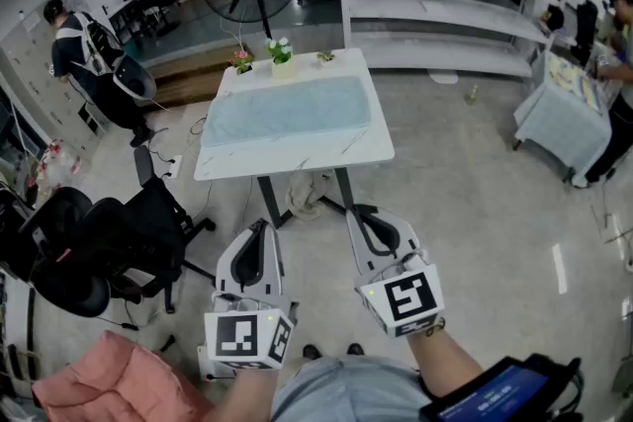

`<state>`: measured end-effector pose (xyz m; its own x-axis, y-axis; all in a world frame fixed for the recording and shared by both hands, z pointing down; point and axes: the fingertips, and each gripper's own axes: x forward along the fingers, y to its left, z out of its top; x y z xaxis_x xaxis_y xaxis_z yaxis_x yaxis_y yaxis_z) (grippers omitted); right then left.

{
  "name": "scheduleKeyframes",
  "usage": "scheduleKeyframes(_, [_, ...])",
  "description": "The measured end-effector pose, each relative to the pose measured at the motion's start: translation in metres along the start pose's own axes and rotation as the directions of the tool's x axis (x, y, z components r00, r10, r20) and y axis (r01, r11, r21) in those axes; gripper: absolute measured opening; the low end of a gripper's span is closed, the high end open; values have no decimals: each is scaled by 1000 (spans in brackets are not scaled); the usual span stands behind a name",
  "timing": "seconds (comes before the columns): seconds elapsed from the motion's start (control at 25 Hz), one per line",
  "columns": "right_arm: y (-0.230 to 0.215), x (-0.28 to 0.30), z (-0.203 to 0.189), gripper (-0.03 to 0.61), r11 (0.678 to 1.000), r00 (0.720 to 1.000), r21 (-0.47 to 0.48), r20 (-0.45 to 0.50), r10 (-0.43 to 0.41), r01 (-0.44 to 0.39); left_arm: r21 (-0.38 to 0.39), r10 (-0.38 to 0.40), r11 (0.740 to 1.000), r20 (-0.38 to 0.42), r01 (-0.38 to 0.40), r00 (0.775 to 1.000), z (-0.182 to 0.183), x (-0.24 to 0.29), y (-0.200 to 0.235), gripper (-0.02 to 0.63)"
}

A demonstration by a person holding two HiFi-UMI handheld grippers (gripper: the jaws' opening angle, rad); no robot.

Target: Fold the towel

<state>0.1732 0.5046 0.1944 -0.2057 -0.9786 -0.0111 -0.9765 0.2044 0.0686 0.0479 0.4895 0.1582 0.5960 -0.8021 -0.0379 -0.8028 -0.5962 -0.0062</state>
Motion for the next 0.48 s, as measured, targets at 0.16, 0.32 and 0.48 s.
scheduleKeyframes(0.16, [-1,1,0,15,1000,1000,5,-2,-3,3,-2,0,1000,-4,0,1000,-2,1,-1,8])
scheduleKeyframes(0.32, [-6,-1,-4,18,999,1000,34,8,-7,7,-8,6,1000,-24,-6,1000,-8,0,-2,8])
scheduleKeyframes(0.48, [-6,5,-9,40,997,1000,77,-6,2,-2,-12,27,1000,-50,-28,998,-15,-4,9,8])
